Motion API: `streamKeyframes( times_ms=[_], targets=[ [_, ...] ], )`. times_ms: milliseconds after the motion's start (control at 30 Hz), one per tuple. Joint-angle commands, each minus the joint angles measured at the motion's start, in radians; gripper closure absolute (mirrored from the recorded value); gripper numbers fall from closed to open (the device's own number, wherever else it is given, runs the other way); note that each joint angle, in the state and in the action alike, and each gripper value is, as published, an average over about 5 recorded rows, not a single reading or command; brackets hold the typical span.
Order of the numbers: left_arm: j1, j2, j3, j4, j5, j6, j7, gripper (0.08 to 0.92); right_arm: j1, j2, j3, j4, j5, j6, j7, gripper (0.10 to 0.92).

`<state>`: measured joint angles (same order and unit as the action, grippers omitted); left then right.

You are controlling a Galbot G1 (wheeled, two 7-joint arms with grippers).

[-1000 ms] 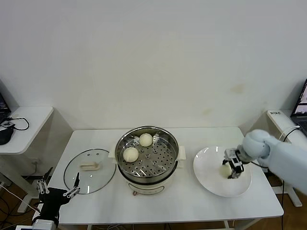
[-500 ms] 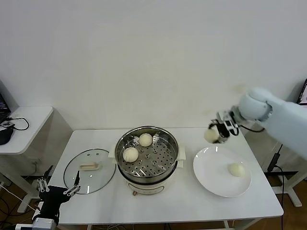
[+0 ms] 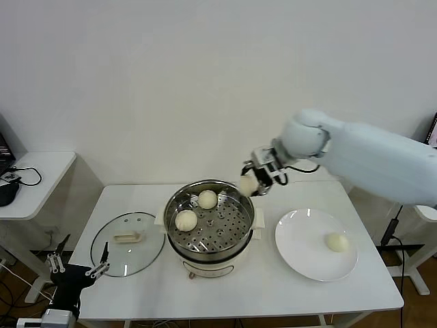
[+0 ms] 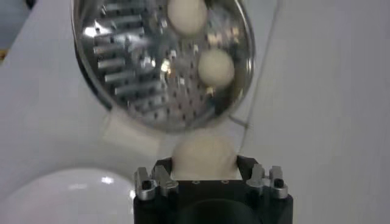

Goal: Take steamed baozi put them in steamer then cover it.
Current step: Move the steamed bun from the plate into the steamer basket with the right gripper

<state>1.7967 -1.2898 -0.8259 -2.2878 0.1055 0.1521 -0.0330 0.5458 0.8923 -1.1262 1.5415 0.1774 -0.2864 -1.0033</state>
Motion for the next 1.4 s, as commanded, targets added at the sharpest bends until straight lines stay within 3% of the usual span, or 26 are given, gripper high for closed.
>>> streamKeyframes(
  times_ms=[33, 267, 800, 1400],
  targets=[
    [0.001, -0.004, -0.006, -0.002, -0.002, 0.000, 0.000, 0.177, 0.022, 0.219, -0.140, -0.005, 0.016, 0.096, 0.054, 0.364],
    [0.000, -0.013, -0.019, -0.006, -0.009, -0.001, -0.001, 0.177, -0.025, 0.294, -0.193, -0.039, -0.079, 0.236, 0.077, 0.364],
    [-0.016, -0.022, -0.021, -0.002, -0.016, -0.001, -0.001, 0.177, -0.027, 0.333, -0.243, -0.006, -0.220, 0.384, 0.069, 0.356],
    [-0.020, -0.027, -0.018, 0.004, -0.017, -0.002, -0.001, 0.177, -0.023, 0.306, -0.252, 0.043, -0.219, 0.413, 0.045, 0.349]
  ],
)
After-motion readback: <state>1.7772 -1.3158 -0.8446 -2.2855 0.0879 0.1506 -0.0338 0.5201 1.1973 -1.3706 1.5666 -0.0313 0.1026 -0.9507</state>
